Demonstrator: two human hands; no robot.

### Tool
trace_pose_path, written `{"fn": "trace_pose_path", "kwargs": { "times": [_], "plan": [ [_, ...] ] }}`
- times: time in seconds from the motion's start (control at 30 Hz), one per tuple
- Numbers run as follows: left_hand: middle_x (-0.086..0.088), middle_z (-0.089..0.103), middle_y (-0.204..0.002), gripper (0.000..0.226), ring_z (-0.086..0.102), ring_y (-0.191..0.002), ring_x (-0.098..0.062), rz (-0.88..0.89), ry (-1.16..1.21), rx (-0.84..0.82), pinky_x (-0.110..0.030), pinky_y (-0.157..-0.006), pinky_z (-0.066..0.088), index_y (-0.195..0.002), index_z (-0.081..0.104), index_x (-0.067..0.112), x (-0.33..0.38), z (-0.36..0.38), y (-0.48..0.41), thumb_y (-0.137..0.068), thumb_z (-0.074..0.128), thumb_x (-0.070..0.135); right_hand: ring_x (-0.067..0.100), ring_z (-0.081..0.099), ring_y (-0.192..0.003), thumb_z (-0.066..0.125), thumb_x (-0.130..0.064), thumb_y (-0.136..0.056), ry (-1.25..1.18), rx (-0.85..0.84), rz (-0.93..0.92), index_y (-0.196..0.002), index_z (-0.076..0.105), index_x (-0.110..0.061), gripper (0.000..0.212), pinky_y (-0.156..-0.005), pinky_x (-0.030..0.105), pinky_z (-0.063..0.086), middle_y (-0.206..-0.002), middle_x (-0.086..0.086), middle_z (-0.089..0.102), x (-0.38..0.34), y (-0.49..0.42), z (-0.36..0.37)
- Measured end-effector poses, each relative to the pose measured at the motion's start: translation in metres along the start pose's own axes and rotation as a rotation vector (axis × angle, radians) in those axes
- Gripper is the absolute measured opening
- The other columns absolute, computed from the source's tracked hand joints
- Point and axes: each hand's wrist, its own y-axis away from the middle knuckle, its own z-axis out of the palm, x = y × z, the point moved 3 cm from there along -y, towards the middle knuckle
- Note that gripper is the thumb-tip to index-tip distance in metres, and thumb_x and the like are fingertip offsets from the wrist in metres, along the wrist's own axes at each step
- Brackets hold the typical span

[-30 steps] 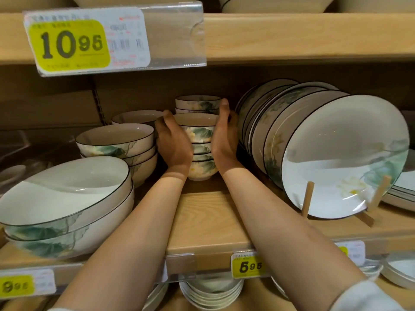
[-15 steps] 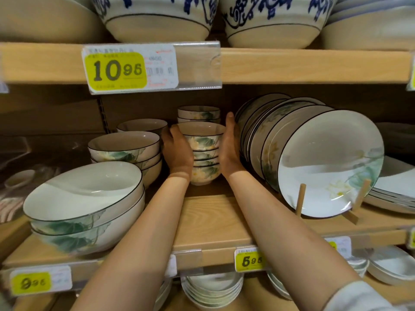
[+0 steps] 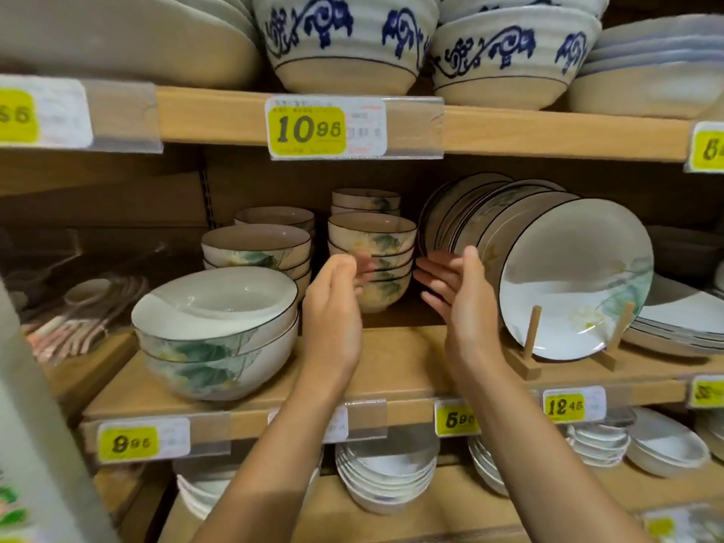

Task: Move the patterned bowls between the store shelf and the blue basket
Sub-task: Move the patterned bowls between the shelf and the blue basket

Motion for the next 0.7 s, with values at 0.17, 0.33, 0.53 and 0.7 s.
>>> {"fn": "trace_pose_path", "kwargs": {
  "times": [0.17, 0.33, 0.53, 0.7],
  "plan": [
    [-0.005, 0.075, -0.094, 0.041, 0.071, -0.093, -0.020, -0.121, 0.063, 0.049, -0.033, -0.084, 0.055, -0.098, 0.068, 0.016, -0.009, -0.039, 0.062, -0.089, 0.035, 0.038, 0.023, 0.072, -0.095, 0.026, -0.045, -0.103, -0.138, -0.135, 0.074, -0.102, 0.067, -0.009, 0.054, -0.080, 0.034, 0.054, -0.097, 0.010, 0.075, 0.002, 0.054, -0.026],
    [-0.014, 0.075, -0.090, 0.037, 0.070, -0.090, -0.030, -0.191, 0.019, 0.275, -0.029, -0.077, 0.057, -0.097, 0.067, 0.005, -0.013, -0.069, 0.120, -0.102, 0.033, 0.019, 0.023, 0.072, -0.090, 0.036, -0.031, -0.102, -0.208, -0.255, 0.222, -0.097, 0.065, -0.009, 0.037, -0.073, 0.028, 0.056, -0.094, 0.013, 0.074, 0.014, 0.094, -0.042],
    [-0.017, 0.073, -0.083, 0.036, 0.069, -0.076, -0.025, -0.254, -0.020, 0.565, -0.026, -0.069, 0.054, -0.089, 0.065, 0.004, 0.001, -0.109, 0.210, -0.099, 0.032, 0.012, 0.017, 0.070, -0.068, 0.037, -0.013, -0.100, -0.179, -0.469, 0.407, -0.084, 0.062, -0.008, 0.030, -0.065, 0.022, 0.056, -0.075, 0.008, 0.073, 0.043, 0.150, -0.036],
    [-0.015, 0.072, -0.079, 0.032, 0.068, -0.066, -0.019, -0.284, -0.062, 0.795, -0.023, -0.063, 0.053, -0.093, 0.063, 0.001, 0.032, -0.162, 0.291, -0.097, 0.033, 0.011, 0.022, 0.072, -0.077, 0.042, -0.016, -0.098, -0.173, -0.667, 0.558, -0.087, 0.066, -0.009, 0.027, -0.072, 0.028, 0.056, -0.082, 0.012, 0.074, 0.063, 0.220, -0.014]
  ]
}}
